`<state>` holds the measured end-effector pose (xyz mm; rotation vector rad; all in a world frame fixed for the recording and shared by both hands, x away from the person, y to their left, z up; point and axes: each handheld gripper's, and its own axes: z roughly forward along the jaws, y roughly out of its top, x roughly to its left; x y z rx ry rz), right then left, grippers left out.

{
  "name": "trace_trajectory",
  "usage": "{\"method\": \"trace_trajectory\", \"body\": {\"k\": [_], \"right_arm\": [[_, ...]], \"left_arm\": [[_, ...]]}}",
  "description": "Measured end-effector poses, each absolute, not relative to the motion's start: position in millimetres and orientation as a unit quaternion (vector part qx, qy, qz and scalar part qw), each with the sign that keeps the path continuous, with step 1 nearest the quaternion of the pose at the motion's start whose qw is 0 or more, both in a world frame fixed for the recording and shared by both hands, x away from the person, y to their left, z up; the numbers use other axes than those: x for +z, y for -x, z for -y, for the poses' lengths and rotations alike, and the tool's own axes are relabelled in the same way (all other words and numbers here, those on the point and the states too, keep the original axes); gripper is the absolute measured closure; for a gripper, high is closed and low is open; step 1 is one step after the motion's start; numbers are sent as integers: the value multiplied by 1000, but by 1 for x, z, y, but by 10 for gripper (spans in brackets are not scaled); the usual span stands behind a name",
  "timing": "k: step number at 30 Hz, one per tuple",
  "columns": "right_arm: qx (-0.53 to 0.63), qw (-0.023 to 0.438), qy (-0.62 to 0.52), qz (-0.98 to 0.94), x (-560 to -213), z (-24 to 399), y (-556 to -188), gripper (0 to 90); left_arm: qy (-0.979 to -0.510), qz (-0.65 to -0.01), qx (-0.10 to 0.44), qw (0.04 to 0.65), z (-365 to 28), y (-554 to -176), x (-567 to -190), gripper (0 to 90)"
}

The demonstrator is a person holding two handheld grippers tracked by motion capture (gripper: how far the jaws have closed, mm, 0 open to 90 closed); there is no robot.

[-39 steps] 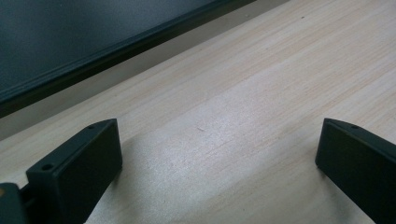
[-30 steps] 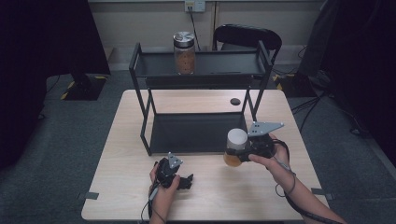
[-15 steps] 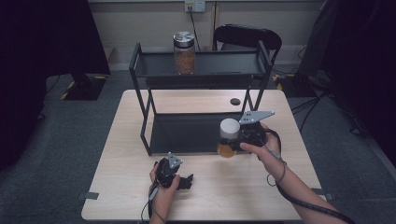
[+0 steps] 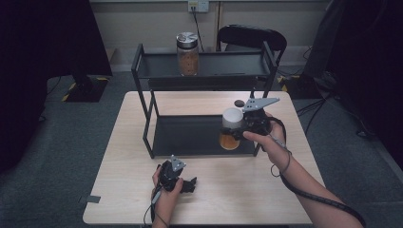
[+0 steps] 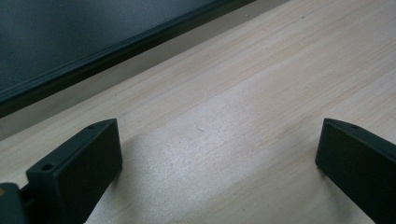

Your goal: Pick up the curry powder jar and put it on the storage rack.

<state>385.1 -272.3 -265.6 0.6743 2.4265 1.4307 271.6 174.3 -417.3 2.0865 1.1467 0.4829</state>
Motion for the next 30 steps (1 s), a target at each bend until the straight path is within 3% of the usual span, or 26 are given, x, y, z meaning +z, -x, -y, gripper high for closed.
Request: {"method": "trace_trajectory", "body": {"k": [30], "right_arm": [[508,130,-234,-818,-190,272,-398,351]], "left_arm": [[-805,-442,186,349,-174,-272,-417,1]]}}
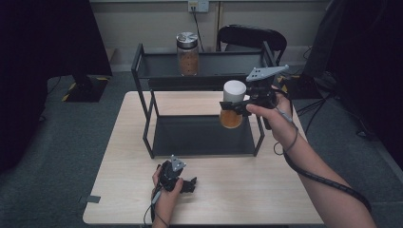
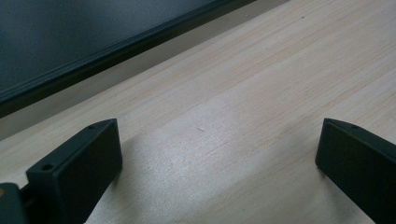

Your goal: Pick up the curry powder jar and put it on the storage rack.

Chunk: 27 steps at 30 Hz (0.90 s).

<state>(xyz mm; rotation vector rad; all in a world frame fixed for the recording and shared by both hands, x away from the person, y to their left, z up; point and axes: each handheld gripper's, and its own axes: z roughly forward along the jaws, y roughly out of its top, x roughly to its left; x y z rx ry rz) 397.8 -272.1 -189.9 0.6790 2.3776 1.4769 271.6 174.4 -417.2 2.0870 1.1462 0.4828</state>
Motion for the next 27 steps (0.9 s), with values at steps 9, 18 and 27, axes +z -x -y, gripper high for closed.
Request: {"method": "trace_trajectory", "body": {"k": [9,18,27], "right_arm": [[512,138,-229,-817,-168,272,-399,350],[516,143,-226,-814,-148,270,-399,350],[516,144,-227,-813,-125,265,-401,350]], "left_arm": [[-805,-443,186,349,-174,-272,-417,1],[-804,-443,186,349,-174,-272,-417,1],[-805,-443,186,349,-174,-272,-417,1]]}}
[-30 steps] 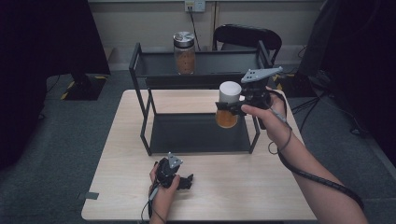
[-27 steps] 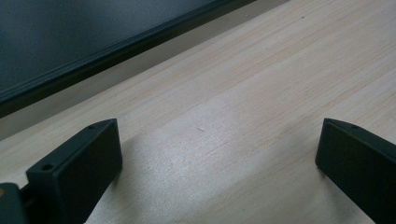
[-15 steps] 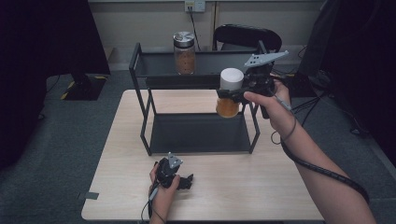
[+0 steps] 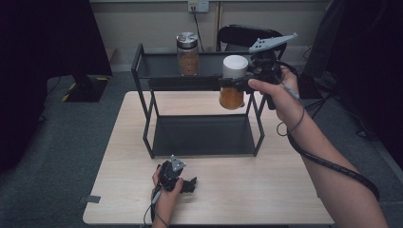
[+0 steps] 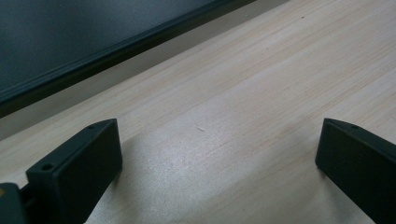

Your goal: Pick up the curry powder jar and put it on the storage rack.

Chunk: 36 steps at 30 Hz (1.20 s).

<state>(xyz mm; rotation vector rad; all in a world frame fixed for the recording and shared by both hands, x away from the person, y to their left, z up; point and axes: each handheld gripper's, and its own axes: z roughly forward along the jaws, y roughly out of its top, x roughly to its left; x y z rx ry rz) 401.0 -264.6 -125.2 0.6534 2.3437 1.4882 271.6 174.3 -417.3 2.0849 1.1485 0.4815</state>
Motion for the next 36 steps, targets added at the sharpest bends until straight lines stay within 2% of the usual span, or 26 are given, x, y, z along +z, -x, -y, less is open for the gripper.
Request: {"method": "trace_trajectory", "body": {"k": [13,26,36], "right_arm": [[528,142,-236,-803,-98,259,-408,350],[523,163,-245,-800,-73,256,-413,349],[514,183,-269,-793,-67,247,-425,348]], "left_arm": [[-805,-443,185,349,-174,-272,-417,1],[-805,-443,186,349,-174,-272,-417,1],[-805,-443,186,349,-174,-272,-417,1]]}}
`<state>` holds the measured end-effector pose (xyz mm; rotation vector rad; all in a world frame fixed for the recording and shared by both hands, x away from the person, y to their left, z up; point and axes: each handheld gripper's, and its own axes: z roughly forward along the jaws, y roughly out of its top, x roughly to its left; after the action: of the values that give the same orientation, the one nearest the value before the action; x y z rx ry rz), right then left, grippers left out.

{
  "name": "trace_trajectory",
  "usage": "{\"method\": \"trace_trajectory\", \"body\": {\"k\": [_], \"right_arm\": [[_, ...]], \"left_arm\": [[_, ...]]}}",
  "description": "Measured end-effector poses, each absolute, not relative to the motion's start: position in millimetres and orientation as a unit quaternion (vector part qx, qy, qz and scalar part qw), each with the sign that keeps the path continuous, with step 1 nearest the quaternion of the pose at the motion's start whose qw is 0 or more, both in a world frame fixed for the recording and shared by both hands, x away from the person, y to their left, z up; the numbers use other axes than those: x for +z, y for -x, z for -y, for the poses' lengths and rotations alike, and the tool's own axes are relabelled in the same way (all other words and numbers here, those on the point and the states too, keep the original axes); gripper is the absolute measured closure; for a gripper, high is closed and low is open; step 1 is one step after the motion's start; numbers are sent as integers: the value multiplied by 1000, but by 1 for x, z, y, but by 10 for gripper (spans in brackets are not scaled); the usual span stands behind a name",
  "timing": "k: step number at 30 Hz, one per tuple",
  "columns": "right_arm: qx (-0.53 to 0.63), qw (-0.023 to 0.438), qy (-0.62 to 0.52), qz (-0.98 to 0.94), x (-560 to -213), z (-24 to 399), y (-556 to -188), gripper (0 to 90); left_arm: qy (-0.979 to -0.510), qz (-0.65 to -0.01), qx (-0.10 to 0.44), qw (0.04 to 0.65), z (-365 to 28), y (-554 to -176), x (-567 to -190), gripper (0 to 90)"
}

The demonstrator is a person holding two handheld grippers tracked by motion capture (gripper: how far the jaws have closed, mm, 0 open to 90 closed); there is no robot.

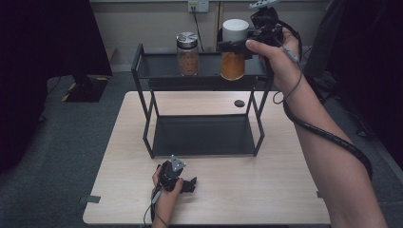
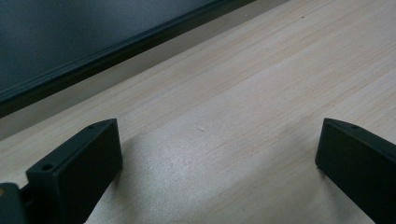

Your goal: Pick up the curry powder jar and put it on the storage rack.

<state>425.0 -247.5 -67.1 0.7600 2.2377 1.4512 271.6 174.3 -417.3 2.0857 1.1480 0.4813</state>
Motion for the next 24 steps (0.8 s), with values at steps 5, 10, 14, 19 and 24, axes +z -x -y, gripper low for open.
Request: {"method": "trace_trajectory", "body": {"k": [5,10,14,19,24], "right_arm": [[513,195,-284,-786,-71,237,-432,348],[509,213,-303,-777,-73,224,-438,348],[510,214,-310,-774,-75,219,-443,348],[503,217,-319,-773,-79,215,-451,347],[494,213,-325,-778,-83,212,-455,347]], "left_arm": [[-805,-443,186,349,-174,-272,-417,1],[-805,-443,186,349,-174,-272,-417,1],[-805,-443,186,349,-174,-272,-417,1],[-805,-443,186,349,-174,-272,-417,1],[-805,-443,186,349,-174,-272,-417,1]]}}
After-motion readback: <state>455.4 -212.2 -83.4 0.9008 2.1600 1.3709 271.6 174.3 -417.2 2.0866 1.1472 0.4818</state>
